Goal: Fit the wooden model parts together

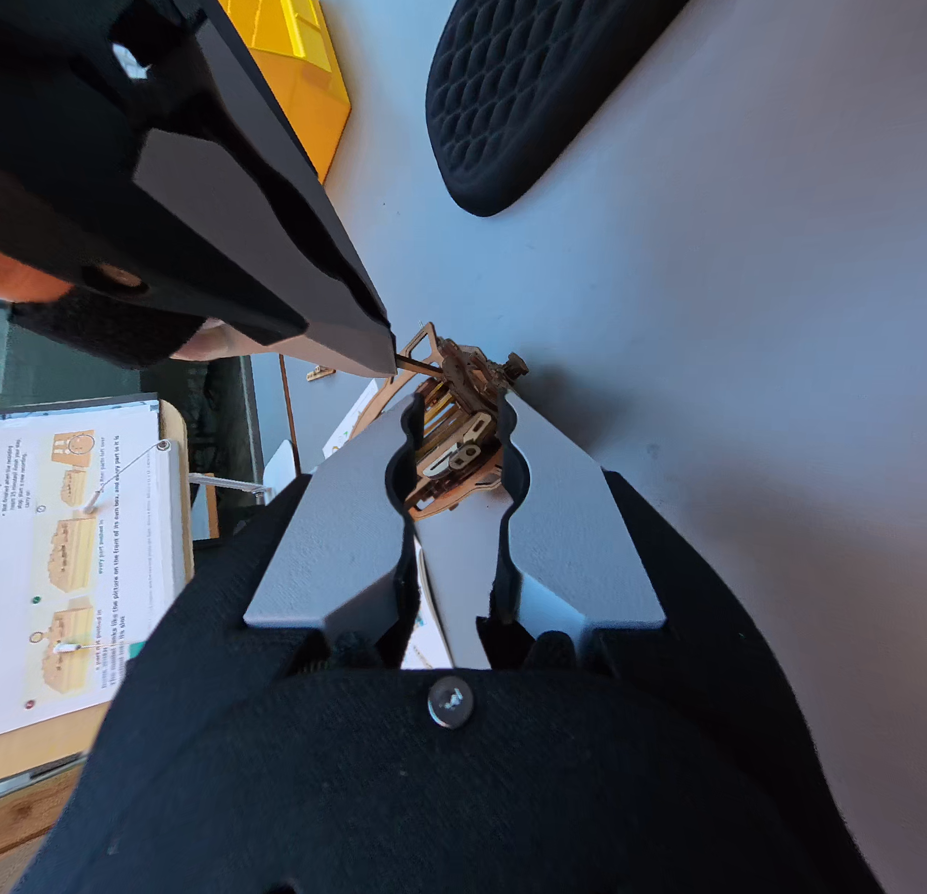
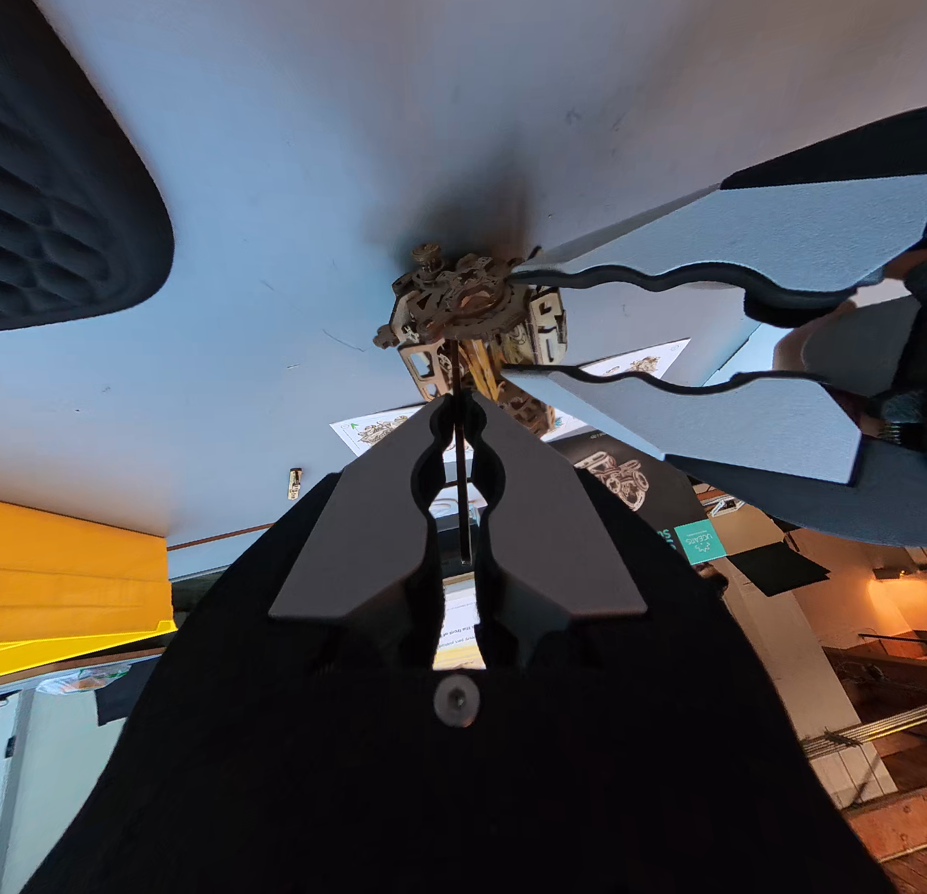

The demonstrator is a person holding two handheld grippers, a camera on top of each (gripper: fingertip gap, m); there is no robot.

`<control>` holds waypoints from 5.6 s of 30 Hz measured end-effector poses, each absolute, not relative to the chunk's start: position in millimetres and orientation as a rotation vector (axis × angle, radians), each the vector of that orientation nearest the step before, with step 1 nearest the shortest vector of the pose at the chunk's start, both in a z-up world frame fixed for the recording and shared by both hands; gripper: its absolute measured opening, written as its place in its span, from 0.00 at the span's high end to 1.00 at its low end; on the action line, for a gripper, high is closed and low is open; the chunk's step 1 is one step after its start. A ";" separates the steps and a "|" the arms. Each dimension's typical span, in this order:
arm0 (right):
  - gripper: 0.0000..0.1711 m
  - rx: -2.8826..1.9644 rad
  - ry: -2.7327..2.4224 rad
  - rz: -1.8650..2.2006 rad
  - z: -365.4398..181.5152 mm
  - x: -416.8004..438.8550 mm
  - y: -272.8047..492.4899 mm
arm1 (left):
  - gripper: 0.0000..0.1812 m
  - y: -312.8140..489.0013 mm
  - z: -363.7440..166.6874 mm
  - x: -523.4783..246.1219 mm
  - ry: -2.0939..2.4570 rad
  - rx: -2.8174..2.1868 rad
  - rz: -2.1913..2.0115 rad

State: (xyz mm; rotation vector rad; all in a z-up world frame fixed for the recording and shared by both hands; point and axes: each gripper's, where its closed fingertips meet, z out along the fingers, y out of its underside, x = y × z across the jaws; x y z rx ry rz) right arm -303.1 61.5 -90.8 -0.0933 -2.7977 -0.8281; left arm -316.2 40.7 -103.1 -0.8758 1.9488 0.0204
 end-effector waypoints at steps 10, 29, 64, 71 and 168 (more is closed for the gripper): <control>0.99 -0.100 -2.784 -0.820 -91.5 -307.2 63.1 | 0.87 47.2 -121.0 -312.5 1.936 -1.052 0.001; 0.99 -0.140 -2.602 -0.816 -100.2 -308.4 57.0 | 0.87 53.8 -125.7 -319.6 1.995 -1.003 0.160; 0.99 -0.047 -2.440 -0.973 -108.6 -303.5 54.8 | 0.88 53.5 -131.7 -313.2 1.925 -1.044 0.062; 0.99 -0.023 -2.416 -1.000 -104.5 -306.5 57.7 | 0.89 55.4 -131.3 -315.0 1.937 -1.038 0.086; 0.99 0.139 -2.369 -1.097 -98.0 -303.7 66.3 | 0.89 56.9 -124.7 -309.0 1.940 -0.886 0.130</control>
